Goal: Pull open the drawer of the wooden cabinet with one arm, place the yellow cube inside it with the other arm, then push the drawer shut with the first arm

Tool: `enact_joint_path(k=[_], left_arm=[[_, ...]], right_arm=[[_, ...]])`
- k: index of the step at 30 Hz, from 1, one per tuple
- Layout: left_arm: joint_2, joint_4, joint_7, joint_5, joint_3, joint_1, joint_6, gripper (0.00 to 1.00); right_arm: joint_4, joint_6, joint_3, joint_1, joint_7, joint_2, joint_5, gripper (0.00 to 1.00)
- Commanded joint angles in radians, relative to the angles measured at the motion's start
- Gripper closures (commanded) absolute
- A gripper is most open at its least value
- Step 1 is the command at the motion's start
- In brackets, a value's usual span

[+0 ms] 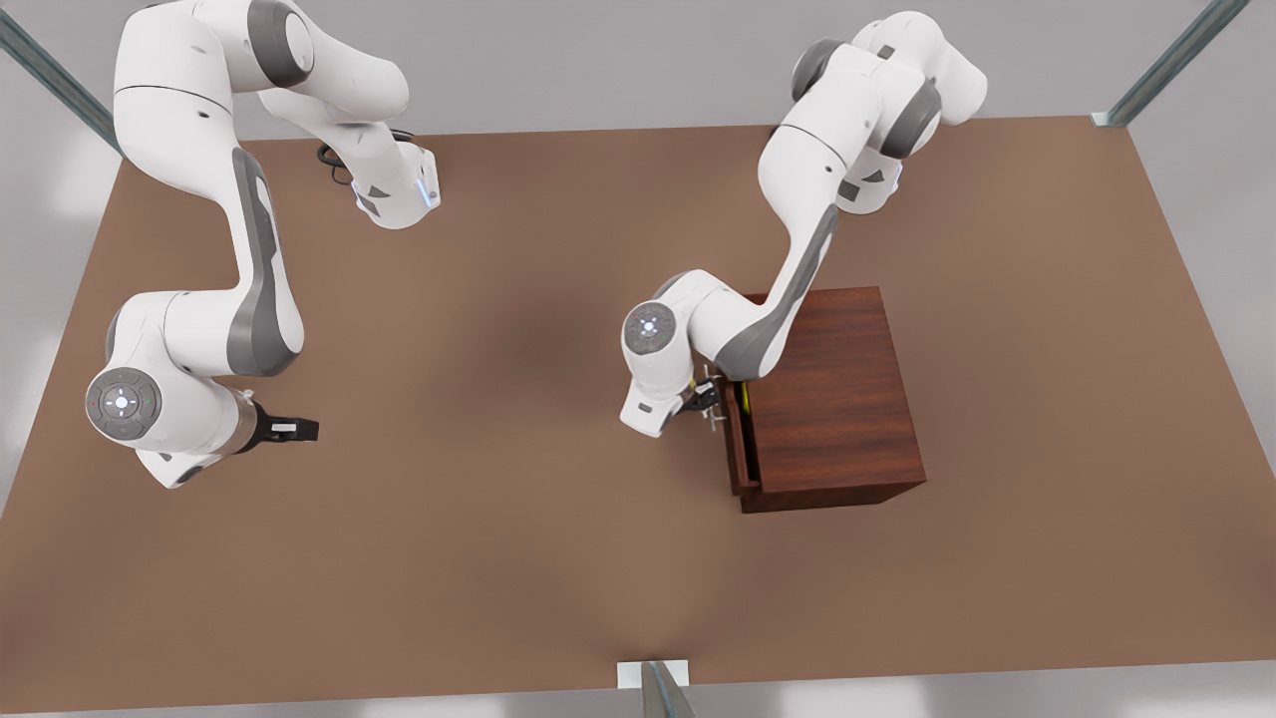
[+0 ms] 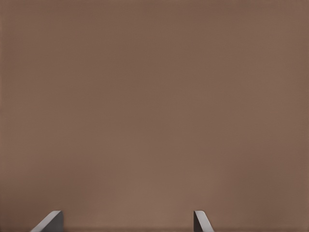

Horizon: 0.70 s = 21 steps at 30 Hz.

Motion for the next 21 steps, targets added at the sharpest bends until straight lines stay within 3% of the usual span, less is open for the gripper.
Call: enact_joint_path(k=[1,21], left_arm=[[-0.004,0.0,0.056,0.0,0.0,0.002,-0.001,0.0],[-0.025,-0.029,0.073,0.002,0.0,0.035,-0.023,0.0]], right_arm=[[0.0,0.0,0.0,0.0,-0.017,-0.001,0.001,0.0],[0.0,0.0,0.0,0.0,-0.017,-0.001,0.001,0.0]])
